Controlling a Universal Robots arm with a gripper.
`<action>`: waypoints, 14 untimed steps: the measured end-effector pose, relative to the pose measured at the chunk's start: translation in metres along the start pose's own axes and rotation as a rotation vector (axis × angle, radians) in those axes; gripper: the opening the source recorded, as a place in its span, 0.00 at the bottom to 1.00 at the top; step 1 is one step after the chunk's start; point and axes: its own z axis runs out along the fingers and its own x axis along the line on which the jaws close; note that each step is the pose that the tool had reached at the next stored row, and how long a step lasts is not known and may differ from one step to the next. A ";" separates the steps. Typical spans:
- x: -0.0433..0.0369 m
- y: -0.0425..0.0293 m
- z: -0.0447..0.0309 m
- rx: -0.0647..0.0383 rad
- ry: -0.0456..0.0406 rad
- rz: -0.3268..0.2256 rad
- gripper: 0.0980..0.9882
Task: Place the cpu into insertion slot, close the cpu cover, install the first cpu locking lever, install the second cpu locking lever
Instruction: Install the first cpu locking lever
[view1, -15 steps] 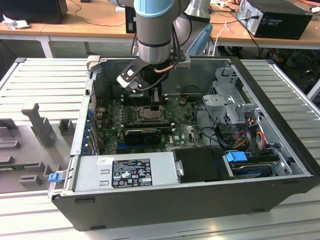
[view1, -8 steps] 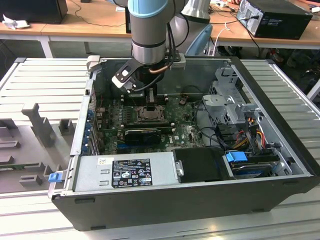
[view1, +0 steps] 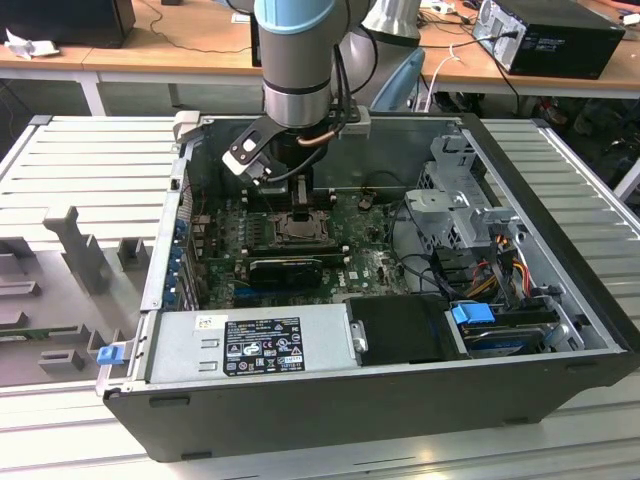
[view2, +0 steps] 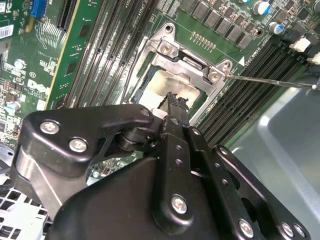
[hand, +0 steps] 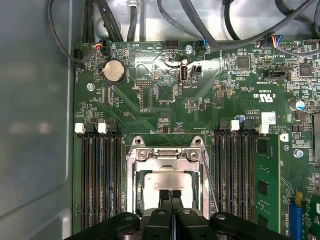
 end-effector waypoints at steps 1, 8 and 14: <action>0.0001 0.0002 -0.0025 0.000 0.0001 0.000 0.01; 0.0004 0.0006 -0.0101 0.000 0.0001 0.000 0.01; 0.0011 0.0018 -0.0283 0.000 0.0002 0.000 0.01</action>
